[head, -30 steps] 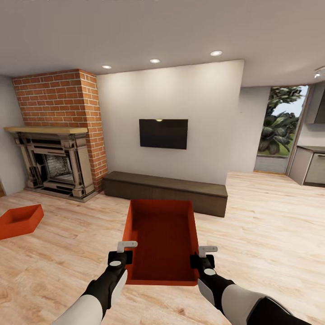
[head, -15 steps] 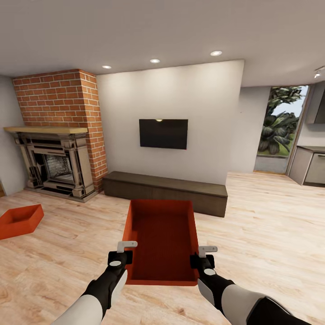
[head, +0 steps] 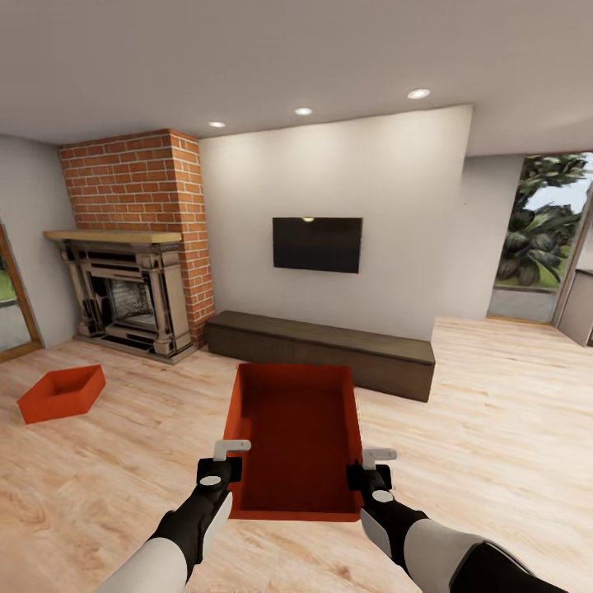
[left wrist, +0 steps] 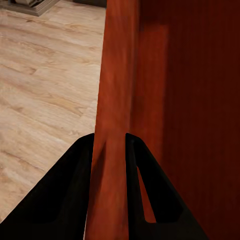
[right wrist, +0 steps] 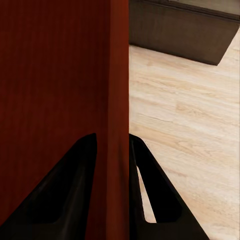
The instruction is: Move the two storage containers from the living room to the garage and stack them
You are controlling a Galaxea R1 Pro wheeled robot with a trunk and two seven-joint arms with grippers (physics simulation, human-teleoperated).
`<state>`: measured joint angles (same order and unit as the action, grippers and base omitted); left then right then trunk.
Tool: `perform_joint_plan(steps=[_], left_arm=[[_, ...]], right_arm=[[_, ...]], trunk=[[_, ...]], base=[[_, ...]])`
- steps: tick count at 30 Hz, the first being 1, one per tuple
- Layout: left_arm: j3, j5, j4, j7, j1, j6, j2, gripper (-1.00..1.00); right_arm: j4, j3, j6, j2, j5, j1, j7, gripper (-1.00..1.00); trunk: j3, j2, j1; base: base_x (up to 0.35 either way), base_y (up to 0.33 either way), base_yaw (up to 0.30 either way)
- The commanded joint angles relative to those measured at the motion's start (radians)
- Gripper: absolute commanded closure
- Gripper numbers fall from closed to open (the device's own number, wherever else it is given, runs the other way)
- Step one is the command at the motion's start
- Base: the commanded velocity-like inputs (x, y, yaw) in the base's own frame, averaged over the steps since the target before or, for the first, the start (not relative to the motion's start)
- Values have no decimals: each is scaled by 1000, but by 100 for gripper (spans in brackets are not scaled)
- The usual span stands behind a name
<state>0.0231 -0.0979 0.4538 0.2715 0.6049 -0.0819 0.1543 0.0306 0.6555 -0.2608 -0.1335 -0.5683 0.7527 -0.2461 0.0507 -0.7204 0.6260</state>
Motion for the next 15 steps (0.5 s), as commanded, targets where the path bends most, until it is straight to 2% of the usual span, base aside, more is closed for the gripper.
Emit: perform_joint_plan(steps=[1, 15], left_arm=[[72, -11, 1, 6, 1, -9, 1, 100], [72, -11, 2, 6, 1, -9, 1, 100]], right_arm=[[4, -13, 0, 0, 13, 0, 2, 100], [4, -13, 0, 0, 13, 0, 2, 100]], trunk=[[2, -2, 0], [2, -2, 0]], base=[[0, 0, 297], [0, 0, 300]])
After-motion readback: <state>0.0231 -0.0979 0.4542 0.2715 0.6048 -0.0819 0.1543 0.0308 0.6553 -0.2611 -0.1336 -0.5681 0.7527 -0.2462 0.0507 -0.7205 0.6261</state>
